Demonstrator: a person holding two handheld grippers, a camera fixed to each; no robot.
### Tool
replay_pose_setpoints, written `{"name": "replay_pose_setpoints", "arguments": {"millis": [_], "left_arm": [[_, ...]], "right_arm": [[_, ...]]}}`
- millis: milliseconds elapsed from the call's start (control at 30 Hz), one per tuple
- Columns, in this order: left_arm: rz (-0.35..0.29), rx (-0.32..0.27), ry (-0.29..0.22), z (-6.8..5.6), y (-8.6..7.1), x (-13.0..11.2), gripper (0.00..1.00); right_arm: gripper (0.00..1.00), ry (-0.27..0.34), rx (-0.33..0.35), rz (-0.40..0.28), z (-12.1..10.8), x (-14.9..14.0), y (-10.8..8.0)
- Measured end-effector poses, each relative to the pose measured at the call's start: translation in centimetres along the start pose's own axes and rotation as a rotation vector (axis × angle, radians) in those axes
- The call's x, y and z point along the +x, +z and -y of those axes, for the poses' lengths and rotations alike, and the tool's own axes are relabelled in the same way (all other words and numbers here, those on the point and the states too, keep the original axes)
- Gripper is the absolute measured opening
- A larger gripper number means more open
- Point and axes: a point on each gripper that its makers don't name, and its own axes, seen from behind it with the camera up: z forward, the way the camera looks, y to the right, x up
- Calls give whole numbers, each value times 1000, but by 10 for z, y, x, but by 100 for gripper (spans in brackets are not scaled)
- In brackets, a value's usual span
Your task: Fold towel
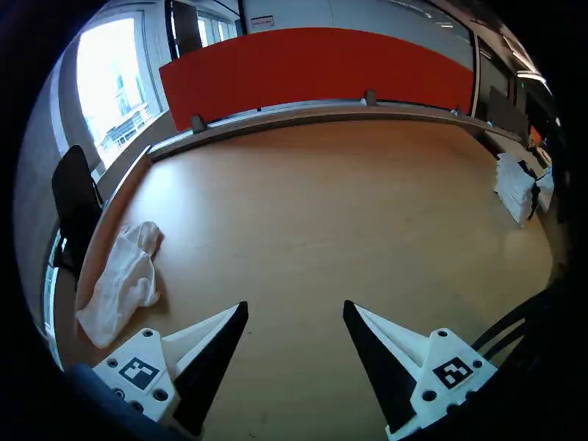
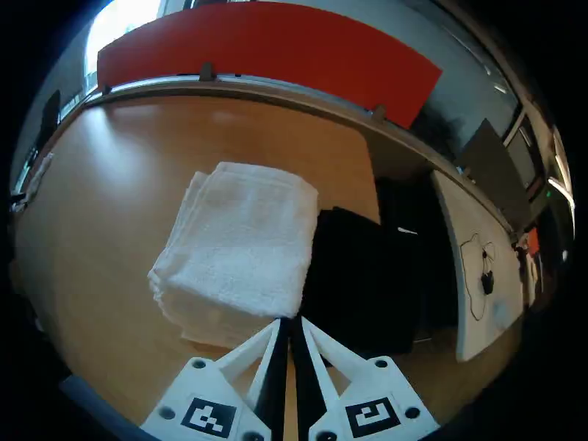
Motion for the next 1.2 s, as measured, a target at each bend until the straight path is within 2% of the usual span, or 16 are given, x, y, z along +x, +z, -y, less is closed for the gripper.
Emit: {"name": "replay_pose_setpoints", "arguments": {"millis": [233, 300, 367, 633, 767, 900, 967, 1200], "left_arm": [[0, 1, -1, 1, 0, 0, 96], [-1, 2, -1, 1, 0, 0, 96], [-1, 1, 0, 1, 0, 0, 96], [-6, -1, 3, 1, 0, 2, 96], [-8, -1, 1, 1, -1, 3, 96], [-11, -1, -1, 2, -1, 3, 96], [-13, -1, -2, 2, -1, 4, 96], [-20, -2, 0, 3, -3, 7, 96]], "right_arm": [[7, 0, -4, 1, 1, -1, 0], [10, 2, -6, 2, 1, -2, 0], [17, 6, -8, 1, 2, -3, 1], [26, 27, -30, -4, -2, -6, 1], [38, 25, -44, 2, -4, -9, -1], [78, 23, -54, 2, -5, -11, -2], [94, 22, -55, 1, -5, -11, -2], [96, 19, -54, -5, -1, -8, -3]]}}
